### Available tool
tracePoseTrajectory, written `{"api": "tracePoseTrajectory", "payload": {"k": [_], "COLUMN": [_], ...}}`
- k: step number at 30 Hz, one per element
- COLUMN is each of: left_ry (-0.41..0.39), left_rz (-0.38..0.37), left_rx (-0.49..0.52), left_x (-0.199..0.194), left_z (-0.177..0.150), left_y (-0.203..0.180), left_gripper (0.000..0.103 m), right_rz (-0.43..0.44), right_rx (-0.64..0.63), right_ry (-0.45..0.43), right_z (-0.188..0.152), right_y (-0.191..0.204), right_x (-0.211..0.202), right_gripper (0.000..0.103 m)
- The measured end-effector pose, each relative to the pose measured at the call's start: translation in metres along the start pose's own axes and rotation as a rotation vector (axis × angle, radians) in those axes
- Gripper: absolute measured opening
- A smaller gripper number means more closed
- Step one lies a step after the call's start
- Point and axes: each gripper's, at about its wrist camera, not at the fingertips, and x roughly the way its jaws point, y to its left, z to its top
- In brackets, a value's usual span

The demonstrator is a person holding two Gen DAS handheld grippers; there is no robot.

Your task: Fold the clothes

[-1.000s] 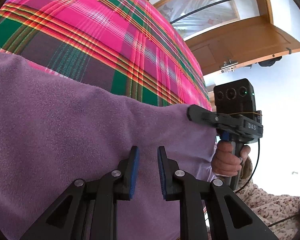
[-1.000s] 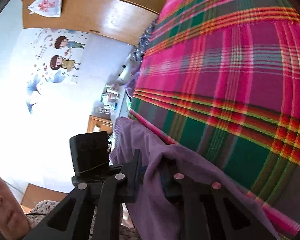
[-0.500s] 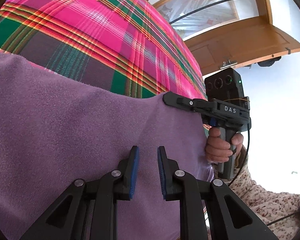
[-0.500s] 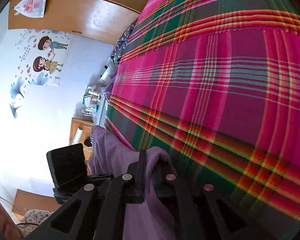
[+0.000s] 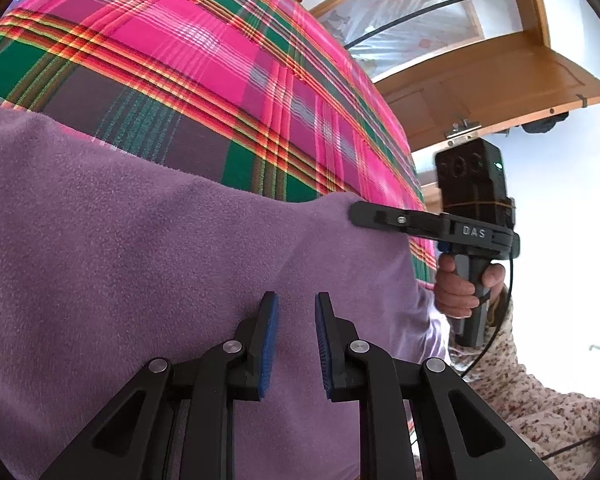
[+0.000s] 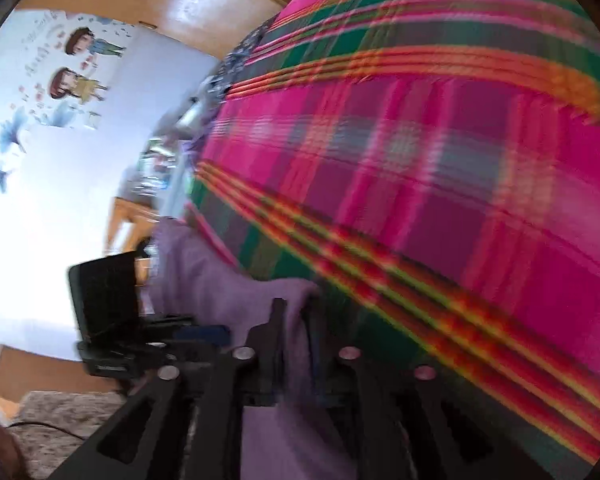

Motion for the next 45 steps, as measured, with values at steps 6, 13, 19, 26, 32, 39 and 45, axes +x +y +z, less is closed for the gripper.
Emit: {"api": "tracePoseTrajectory", "payload": {"k": [6,13,19,26,32,39,45], "left_ry": [-0.005,0.02,0.055,0.059,0.055,0.043,0.041], "left_rz": [0.062,0.096,0.113,0.136,0.151,0.147,0.143], "left_rx": [0.023,0.066,0.101,0.096,0.087,0.073,0.072], "left_x": [0.001,0.007,0.015,0.013,0.01,0.006,0.004], "left_z": [-0.003,-0.01,-0.019,-0.029,-0.039,-0.047,-0.05], "left_y": [-0.008,-0.023,-0.034,-0.035,-0.034,-0.03,-0.029], "left_gripper": [0.019,0.019,0.019,0.019,0.019,0.019,0.019], "right_rz": [-0.112,-0.221,-0.179,-0.236,-0.42,-0.476,-0.521], "right_rx": [-0.029,-0.095,-0.091,-0.176,-0.328,-0.338,-0.285], "right_ry": [-0.114,-0.112,-0.109,-0.118,-0.123,-0.174,-0.227], "right_z": [-0.024,-0.063,-0.073,-0.079,-0.093,-0.096,-0.094], "right_y": [-0.006,-0.013,-0.019,-0.008,0.021,0.024,0.015], "right_x": [-0.044,-0.056,-0.052,-0.047,-0.034,-0.041,-0.049], "right_gripper": [0.023,0.029,0.029,0.03,0.018,0.006,0.005]}}
